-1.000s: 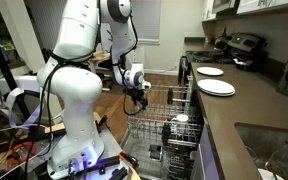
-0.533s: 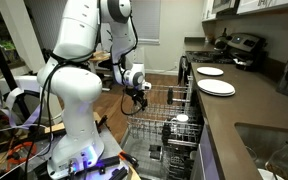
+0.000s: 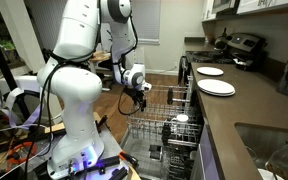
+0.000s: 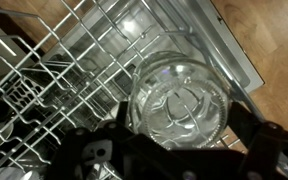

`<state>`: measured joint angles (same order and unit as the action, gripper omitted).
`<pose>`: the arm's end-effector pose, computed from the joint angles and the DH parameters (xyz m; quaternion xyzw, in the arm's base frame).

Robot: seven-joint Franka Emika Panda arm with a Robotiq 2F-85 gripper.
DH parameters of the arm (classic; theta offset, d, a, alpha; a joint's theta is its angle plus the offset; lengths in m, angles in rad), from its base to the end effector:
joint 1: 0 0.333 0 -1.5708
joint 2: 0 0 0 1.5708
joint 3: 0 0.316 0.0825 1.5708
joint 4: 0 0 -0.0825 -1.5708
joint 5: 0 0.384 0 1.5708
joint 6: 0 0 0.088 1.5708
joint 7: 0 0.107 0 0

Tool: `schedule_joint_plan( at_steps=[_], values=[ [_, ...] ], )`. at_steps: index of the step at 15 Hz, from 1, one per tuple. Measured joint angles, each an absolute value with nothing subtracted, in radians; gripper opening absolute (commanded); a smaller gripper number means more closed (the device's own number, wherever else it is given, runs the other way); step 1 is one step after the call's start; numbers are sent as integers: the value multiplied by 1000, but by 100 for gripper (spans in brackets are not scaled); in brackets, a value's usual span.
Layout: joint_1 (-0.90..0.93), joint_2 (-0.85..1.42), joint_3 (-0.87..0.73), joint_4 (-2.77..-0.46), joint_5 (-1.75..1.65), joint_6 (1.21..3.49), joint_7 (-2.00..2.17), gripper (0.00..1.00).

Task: Move the glass jar to the left

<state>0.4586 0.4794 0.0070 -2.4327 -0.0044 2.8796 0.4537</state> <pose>0.4207 0.2121 0.1104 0.9998 0.0077 -0.0150 0.0062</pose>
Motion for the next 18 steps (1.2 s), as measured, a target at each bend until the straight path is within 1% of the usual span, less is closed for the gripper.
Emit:
schedule_joint_plan(
  at_steps=[17, 18],
  values=[
    [459, 478, 9, -2431, 45, 2864, 494, 100],
    [458, 478, 9, -2431, 45, 2864, 494, 89]
  ],
)
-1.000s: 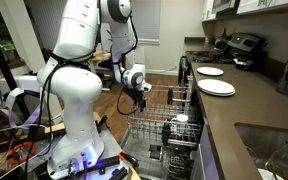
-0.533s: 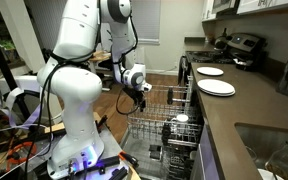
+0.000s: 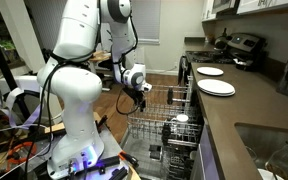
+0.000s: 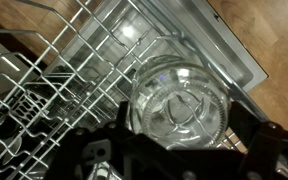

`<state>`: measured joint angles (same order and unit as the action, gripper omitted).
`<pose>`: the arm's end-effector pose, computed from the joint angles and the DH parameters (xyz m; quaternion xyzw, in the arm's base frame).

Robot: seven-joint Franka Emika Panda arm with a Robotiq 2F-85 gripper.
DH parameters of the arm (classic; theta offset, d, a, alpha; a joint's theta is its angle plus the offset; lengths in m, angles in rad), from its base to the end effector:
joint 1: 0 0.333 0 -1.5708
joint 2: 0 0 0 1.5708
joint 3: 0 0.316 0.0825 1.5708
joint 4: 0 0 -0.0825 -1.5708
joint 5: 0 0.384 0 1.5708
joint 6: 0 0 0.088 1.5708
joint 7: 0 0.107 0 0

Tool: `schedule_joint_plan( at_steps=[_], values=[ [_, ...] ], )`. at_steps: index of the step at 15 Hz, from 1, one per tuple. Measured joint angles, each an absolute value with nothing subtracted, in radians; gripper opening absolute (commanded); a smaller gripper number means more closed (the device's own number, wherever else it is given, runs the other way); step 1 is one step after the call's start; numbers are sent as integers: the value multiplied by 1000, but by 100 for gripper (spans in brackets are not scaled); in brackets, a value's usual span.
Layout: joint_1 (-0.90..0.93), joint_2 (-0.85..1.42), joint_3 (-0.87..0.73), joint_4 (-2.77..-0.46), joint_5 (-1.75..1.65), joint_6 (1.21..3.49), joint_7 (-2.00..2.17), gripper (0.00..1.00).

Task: Move the glass jar to the left

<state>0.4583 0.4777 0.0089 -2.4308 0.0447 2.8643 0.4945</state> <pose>0.4211 0.2102 0.1103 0.9991 -0.0357 -0.0232 0.0034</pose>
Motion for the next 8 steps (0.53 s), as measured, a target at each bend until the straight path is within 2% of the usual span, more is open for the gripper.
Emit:
schedule_joint_plan(
  at_steps=[1, 3, 8],
  values=[
    [458, 478, 9, -2431, 45, 2864, 494, 73],
    [457, 478, 9, -2431, 45, 2864, 494, 61],
    [447, 477, 12, -2431, 45, 2864, 494, 61]
  ],
)
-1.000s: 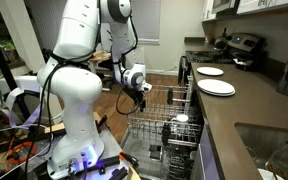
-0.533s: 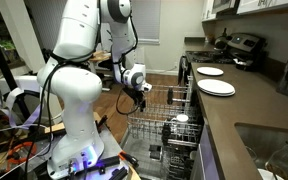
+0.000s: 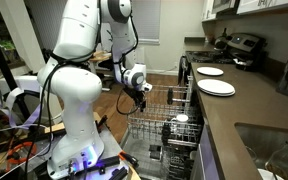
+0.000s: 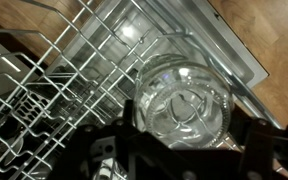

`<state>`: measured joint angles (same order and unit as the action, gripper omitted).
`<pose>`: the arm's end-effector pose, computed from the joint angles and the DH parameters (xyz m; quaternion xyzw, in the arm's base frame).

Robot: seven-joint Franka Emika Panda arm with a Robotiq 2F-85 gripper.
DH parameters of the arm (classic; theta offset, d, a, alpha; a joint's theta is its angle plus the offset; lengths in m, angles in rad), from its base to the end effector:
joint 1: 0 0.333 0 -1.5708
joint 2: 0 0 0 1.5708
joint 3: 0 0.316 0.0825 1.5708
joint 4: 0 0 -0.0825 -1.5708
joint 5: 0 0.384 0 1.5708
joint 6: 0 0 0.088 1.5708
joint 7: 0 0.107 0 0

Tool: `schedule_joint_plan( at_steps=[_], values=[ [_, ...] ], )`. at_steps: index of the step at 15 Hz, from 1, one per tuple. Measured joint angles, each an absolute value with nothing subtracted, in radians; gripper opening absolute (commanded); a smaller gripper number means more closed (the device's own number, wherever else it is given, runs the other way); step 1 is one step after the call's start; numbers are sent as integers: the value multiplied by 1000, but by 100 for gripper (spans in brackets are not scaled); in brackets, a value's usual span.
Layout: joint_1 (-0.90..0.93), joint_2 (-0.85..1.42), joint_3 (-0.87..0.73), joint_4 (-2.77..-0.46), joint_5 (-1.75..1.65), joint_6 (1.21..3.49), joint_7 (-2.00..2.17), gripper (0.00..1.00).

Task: Move the glass jar to the left

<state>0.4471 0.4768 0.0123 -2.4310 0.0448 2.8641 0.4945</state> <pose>0.4228 0.2071 0.1107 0.9989 -0.0398 -0.0233 0.0025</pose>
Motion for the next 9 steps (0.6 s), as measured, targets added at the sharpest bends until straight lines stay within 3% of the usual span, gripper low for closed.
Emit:
schedule_joint_plan(
  at_steps=[9],
  values=[
    [441, 468, 17, -2431, 45, 2849, 493, 61]
  ],
)
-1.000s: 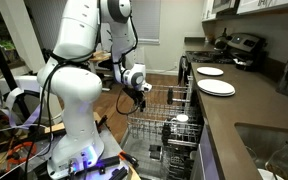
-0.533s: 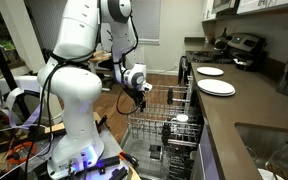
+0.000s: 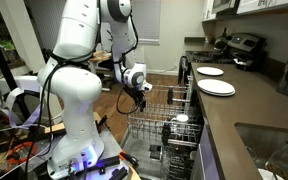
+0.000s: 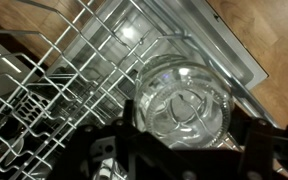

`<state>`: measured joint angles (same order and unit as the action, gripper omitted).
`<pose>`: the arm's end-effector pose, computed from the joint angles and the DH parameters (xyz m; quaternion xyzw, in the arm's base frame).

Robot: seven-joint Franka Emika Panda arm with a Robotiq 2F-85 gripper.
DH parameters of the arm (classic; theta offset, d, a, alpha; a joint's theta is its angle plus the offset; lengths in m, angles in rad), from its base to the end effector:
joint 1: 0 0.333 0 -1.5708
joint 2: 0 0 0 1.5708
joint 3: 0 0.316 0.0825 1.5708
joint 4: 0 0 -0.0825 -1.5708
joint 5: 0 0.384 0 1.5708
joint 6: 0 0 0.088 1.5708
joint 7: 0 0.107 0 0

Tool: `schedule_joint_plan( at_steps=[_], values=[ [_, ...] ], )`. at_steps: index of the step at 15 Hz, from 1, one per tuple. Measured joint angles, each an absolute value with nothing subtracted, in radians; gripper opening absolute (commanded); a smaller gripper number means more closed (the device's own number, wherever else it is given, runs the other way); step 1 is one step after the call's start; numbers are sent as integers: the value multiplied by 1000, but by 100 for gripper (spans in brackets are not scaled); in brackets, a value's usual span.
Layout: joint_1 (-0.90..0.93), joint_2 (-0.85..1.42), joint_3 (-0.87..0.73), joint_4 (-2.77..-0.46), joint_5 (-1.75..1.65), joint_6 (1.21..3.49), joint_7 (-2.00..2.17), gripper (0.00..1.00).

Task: Move the glass jar to the left

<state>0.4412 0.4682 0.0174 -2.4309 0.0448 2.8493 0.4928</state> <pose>0.4231 0.2071 0.1136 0.9989 -0.0395 -0.0267 0.0026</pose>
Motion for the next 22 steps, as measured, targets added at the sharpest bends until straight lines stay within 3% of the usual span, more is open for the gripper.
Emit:
schedule_joint_plan(
  at_steps=[22],
  values=[
    [423, 342, 11, -2442, -63, 2674, 533, 61]
  ],
)
